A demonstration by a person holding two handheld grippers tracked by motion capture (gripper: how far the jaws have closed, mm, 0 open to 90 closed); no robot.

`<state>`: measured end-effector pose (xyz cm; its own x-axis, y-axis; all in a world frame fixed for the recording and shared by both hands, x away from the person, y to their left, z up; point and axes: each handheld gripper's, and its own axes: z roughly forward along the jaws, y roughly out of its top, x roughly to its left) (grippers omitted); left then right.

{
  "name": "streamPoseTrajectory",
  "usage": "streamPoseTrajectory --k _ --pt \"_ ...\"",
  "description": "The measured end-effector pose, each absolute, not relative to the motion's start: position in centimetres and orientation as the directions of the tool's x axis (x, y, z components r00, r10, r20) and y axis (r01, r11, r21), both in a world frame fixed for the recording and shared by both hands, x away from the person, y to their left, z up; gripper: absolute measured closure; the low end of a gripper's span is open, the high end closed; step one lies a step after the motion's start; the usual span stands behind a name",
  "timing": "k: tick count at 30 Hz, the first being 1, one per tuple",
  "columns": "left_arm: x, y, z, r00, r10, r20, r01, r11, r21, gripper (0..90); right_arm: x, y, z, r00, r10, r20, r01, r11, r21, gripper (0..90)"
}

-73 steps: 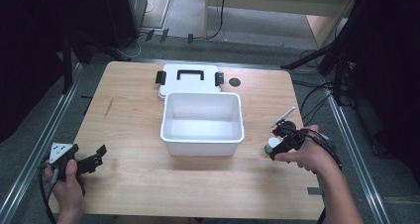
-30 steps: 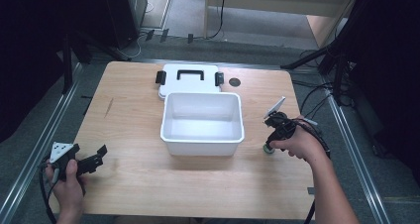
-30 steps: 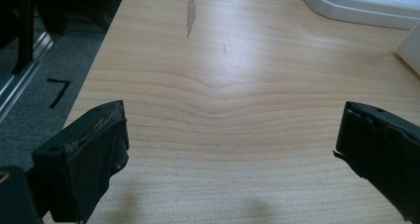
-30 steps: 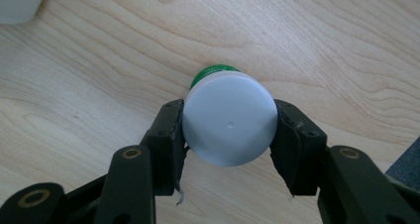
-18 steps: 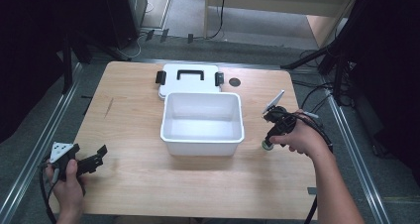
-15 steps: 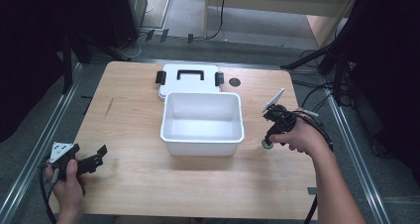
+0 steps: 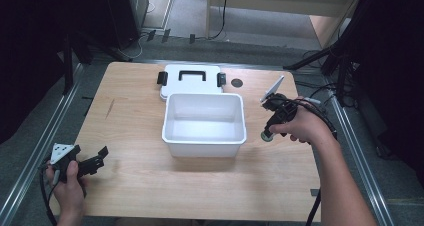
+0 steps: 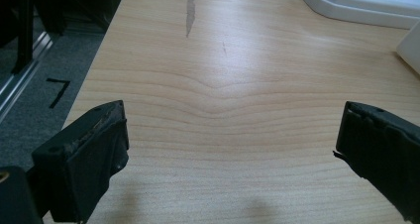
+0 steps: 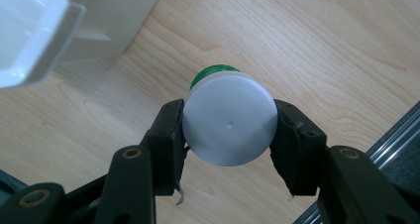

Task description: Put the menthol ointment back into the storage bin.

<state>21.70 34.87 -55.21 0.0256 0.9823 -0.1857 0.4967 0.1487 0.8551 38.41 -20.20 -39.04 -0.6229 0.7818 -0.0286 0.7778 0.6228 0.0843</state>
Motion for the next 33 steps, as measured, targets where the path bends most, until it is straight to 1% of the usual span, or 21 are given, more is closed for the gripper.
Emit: streamPoseTrajectory --k 5,10,21,33 --pt "21.7 34.9 -55.2 0.026 0.982 -0.189 0.497 0.151 0.854 0.3 38.7 -19.2 -37.4 -0.637 0.770 -0.042 0.765 0.638 0.087 51.4" --pt "21.7 34.9 -55.2 0.025 0.981 -0.194 0.495 0.157 0.855 0.3 38.8 -18.4 -36.6 -0.652 0.758 -0.030 0.753 0.651 0.091 51.4" --pt "21.8 34.9 -55.2 0.024 0.979 -0.201 0.497 0.162 0.852 0.3 39.2 -16.2 -34.1 -0.680 0.732 -0.049 0.726 0.681 0.098 51.5" --pt "21.8 35.0 -55.2 0.024 0.979 -0.204 0.497 0.166 0.852 0.3 39.5 -13.5 -32.7 -0.715 0.696 -0.069 0.688 0.717 0.107 51.4"
